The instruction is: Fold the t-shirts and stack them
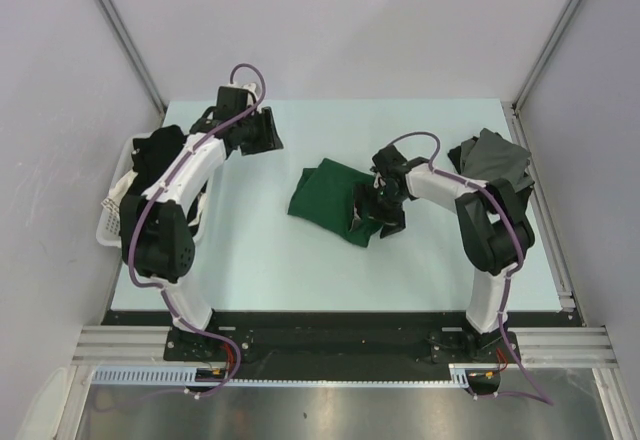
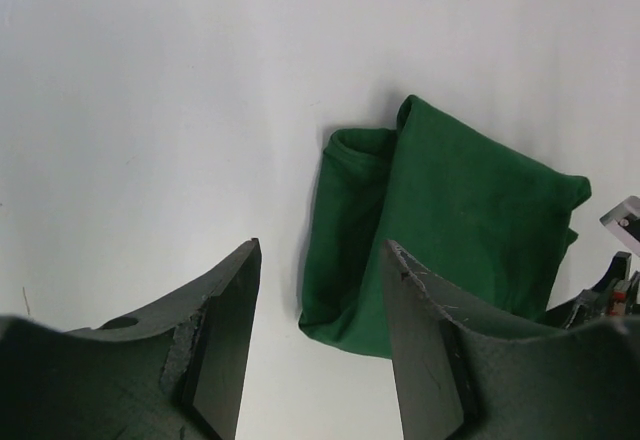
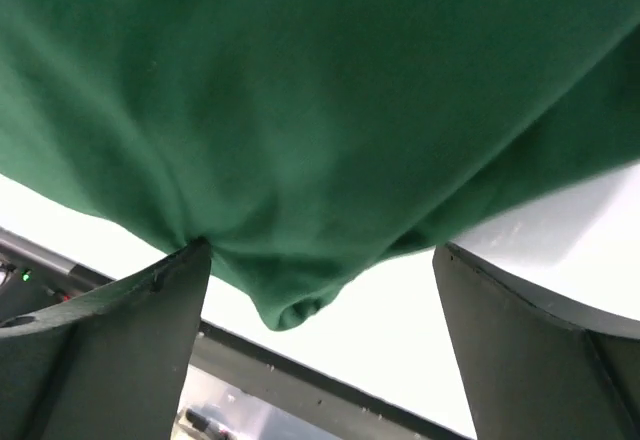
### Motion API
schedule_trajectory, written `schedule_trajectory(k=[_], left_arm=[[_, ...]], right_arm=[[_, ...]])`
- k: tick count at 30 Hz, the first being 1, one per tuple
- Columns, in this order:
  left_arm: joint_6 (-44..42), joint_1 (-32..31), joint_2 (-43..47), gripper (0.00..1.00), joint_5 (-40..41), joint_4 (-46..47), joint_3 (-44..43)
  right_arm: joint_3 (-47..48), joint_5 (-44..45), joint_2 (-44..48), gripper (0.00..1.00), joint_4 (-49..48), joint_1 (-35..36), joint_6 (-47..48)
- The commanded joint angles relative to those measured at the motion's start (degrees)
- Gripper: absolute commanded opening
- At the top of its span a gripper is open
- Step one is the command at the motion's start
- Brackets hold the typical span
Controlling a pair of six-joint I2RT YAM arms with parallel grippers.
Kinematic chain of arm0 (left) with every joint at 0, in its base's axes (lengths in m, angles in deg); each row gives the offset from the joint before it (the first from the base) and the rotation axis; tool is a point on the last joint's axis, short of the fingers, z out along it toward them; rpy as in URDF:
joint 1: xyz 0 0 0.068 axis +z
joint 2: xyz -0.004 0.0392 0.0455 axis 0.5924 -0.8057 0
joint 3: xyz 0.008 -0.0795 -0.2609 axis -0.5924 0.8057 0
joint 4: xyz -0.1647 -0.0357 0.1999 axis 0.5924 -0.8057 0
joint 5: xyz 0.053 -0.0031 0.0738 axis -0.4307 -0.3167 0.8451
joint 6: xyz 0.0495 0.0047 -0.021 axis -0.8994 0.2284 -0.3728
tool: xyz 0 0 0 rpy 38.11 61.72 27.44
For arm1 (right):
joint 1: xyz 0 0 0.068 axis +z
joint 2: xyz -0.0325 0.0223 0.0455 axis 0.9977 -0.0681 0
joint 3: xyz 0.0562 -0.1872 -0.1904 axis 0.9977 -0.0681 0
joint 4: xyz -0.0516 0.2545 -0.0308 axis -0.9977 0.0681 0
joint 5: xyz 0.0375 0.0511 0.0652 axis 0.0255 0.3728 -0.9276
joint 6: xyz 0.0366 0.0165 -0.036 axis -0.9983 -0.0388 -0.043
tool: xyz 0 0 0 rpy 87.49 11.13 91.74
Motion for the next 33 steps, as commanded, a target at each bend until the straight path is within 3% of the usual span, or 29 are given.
schedule_trajectory(k=[1,7,14,21,23,33], left_arm=[[0.0,-0.2,-1.4,0.56,-2.6,1.4,-3.6],[0.2,-0.4,-6.8,0.56,-4.8,2.0,-4.7],[1.7,-1.5,-14.4,0.56,-9.7,4.5,-8.1],[1.6,-2.3,-20.4,0.56,-10.6,3.1,-14.5],[1.3,-2.4,-21.8,0.57,-10.6,1.7,-16.3],[-0.7,-2.8,-24.9,0.58,-13.4,-1.6,-17.0]], right_arm=[[1.0,5.5,3.5,1.00,4.7,-0.3,0.1],[10.6,19.2,10.9,1.00,13.0,0.1,4.0],[34.1,38.3,9.4,1.00,21.7,3.8,10.6],[38.2,58.2,9.7,1.00,19.2,7.5,12.9],[37.6,59.7,9.8,1.00,19.1,6.8,12.5],[34.9,48.9,10.6,1.00,17.1,1.6,11.7]])
